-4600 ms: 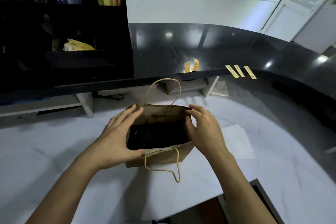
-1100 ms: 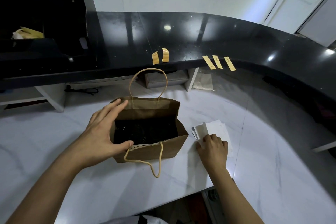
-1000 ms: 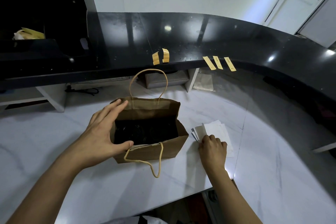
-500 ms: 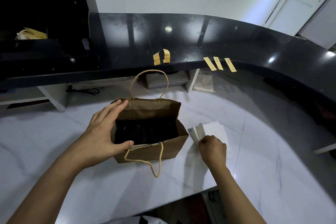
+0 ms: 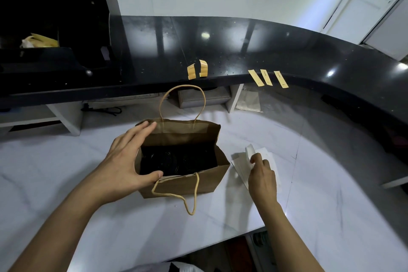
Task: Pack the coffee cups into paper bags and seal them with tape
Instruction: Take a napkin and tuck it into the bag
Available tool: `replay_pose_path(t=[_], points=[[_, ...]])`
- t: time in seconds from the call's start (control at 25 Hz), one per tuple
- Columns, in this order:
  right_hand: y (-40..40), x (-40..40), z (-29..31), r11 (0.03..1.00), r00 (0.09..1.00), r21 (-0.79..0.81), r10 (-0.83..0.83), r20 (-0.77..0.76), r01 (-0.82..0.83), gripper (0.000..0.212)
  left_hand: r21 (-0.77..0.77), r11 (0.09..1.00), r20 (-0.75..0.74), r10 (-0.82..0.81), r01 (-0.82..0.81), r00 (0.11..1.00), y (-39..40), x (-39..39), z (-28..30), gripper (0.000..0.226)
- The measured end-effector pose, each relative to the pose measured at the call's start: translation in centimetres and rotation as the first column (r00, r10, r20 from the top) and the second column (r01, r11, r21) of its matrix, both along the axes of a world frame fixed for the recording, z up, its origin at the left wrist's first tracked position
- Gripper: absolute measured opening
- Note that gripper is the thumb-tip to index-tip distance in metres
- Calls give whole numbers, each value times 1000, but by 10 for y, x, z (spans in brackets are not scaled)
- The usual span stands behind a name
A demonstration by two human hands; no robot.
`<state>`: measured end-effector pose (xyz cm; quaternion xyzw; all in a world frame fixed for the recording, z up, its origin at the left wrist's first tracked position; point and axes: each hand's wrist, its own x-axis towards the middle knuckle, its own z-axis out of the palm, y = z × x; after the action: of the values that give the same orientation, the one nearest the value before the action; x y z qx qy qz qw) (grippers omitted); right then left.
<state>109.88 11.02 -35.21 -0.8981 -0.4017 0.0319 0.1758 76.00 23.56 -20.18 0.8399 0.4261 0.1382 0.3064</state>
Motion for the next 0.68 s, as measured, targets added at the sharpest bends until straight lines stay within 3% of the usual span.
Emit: replay_pose_path(t=[0.16,0.28,0.4,0.56,0.68], points=[[-1,-1,1,1000,999,17,-1,-37,2,36,1,1000,-2,-5,5,1000,1,0,0,107],[2,-1,0,999,997,35,-20,-80,23,20,5,1000,-7,-7,7,1000,2,0,0,107],[4,-2,4,994,980,63,-78,-183,91,26,4,1000,-7,-9,9,1000,1,-1,0,107],[0,-8,8,997,977,7,-72,-201,75,38,7,1000,-10,-10,10,1000,2,-3,0,107],[-1,-5,-1,997,973,-17,-83,-214,81,25,10,1000,-10,-9,9,1000,2,-5,0,107]])
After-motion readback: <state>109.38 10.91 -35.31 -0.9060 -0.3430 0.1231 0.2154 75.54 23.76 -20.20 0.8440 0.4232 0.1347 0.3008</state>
